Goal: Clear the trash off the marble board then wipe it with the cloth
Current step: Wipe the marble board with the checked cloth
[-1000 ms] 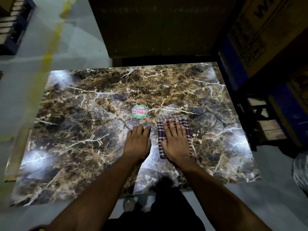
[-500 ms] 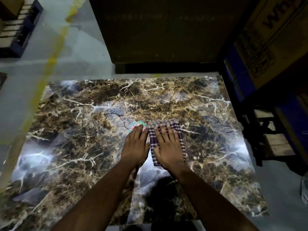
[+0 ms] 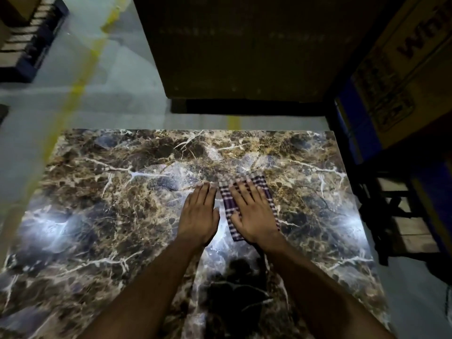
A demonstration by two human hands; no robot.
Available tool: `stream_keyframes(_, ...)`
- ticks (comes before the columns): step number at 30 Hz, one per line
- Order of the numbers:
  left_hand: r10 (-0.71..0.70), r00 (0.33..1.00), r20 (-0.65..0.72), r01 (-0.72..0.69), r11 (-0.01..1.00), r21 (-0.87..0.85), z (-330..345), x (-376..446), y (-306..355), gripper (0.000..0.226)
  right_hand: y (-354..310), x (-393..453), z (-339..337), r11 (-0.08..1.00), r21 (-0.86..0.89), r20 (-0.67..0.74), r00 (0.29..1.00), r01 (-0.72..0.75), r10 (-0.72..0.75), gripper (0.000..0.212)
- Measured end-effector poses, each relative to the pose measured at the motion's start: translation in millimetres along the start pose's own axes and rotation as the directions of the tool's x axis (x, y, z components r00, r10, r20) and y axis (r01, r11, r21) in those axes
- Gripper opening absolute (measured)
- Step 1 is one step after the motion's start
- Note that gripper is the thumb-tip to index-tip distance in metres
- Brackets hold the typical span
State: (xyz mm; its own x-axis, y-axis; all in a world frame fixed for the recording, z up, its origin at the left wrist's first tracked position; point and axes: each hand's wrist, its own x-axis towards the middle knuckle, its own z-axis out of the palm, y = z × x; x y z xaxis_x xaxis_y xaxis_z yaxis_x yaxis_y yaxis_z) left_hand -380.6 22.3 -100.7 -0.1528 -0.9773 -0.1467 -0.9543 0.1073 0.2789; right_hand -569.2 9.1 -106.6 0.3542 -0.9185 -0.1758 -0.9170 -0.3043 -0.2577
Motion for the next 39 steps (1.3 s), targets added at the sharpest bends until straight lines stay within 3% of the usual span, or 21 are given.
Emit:
stream_keyframes(6, -0.015, 1.0, 0.004, 0.015, 1.0, 0.016, -4.1, 23.9, 0.0, 0.06, 11.7, 60.9, -7.1, 0.983, 0.01, -0.07, 0.98, -0.184, 0.184, 0.077)
stream_keyframes(12, -0.027, 1.0, -0.004, 0.027, 0.999, 0.024, -5.7, 46.7, -0.5, 0.059, 32.3, 76.6, -16.4, 0.999, -0.033, -0.033, 0.999, 0.014, -0.015, 0.075)
stream_keyframes(18, -0.016, 0.999, -0.028, 0.018, 0.995, 0.095, -5.0, 57.8, 4.7, 0.051, 38.5, 138.1, -27.3, 0.989, 0.003, -0.09, 0.985, -0.147, 0.147, 0.078)
stream_keyframes(24, 0.049, 0.996, -0.079, -0.041, 0.994, 0.101, -10.7, 84.3, 8.5, 0.046, 69.4, 140.7, -36.6, 0.993, -0.1, -0.011, 0.997, 0.068, -0.07, 0.076)
stream_keyframes(30, 0.014, 0.998, -0.056, -0.008, 0.995, 0.096, -5.1, 97.8, 17.3, 0.051, 93.6, 169.4, -52.6, 0.991, -0.052, -0.067, 0.991, -0.122, 0.118, 0.082)
stream_keyframes(35, -0.019, 0.997, -0.081, 0.024, 0.997, 0.072, -6.2, 101.6, 30.3, 0.048, 106.5, 138.8, -48.8, 0.993, -0.115, 0.01, 1.0, 0.031, -0.03, 0.076)
stream_keyframes(39, 0.02, 0.998, -0.053, -0.015, 0.995, 0.099, -6.1, 101.5, 41.6, 0.049, 139.6, 131.9, -55.5, 0.991, -0.107, -0.029, 0.996, -0.085, 0.082, 0.077)
